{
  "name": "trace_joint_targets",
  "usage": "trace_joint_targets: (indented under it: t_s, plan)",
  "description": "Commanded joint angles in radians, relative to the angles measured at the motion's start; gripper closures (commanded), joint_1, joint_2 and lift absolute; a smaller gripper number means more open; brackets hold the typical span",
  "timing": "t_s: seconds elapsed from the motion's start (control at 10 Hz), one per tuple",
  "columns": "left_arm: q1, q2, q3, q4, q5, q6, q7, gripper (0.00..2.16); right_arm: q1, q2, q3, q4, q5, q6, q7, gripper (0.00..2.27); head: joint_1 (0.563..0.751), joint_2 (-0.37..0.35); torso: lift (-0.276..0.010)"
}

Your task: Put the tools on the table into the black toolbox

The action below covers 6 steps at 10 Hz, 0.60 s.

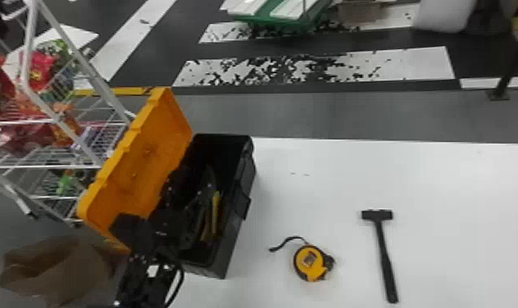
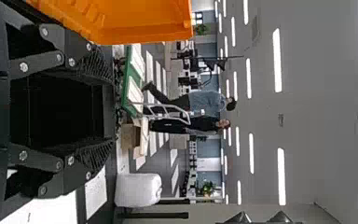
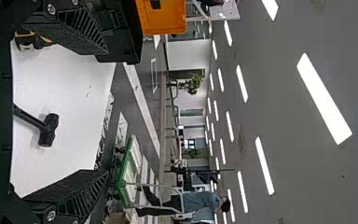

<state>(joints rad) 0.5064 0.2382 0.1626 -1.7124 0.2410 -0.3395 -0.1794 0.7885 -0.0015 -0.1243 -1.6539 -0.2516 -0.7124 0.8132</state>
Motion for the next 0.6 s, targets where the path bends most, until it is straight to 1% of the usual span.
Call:
trace_joint_targets:
  t_s: [0.0,0.1,0.2,0.3,0.4,0.5]
  plan:
    - [0.037,0.004,0.012,-0.055,0.038,0.020,-0.011,0.05,0.000,0.002,0.000,0.000,0.000,0.000,0.000,0.11,0.695,0.285,-0.039]
    - [0.075,0.004,0.009,-0.098,0.057,0.023,-0.014,0.05,0.000,0.002,0.000,-0.001,0.000,0.003,0.000,0.11,0.695,0.288,-0.039]
    - [0.113,0.003,0.002,-0.138,0.061,0.020,-0.015,0.05,0.000,0.002,0.002,-0.001,0.000,0.003,0.000,0.11,0.695,0.288,-0.039]
    - [0.144,0.001,-0.011,-0.159,0.083,0.004,-0.022,0.05,-0.002,0.002,0.002,-0.001,0.002,0.012,-0.002,0.11,0.695,0.282,-0.039]
    - [0.170,0.000,-0.031,-0.167,0.092,-0.042,-0.029,0.05,-0.006,0.002,0.002,-0.001,0.008,0.037,-0.005,0.10,0.695,0.270,-0.039]
    - [0.193,-0.002,-0.052,-0.165,0.101,-0.103,-0.031,0.06,-0.011,0.002,0.003,-0.011,0.018,0.098,-0.014,0.10,0.695,0.256,-0.039]
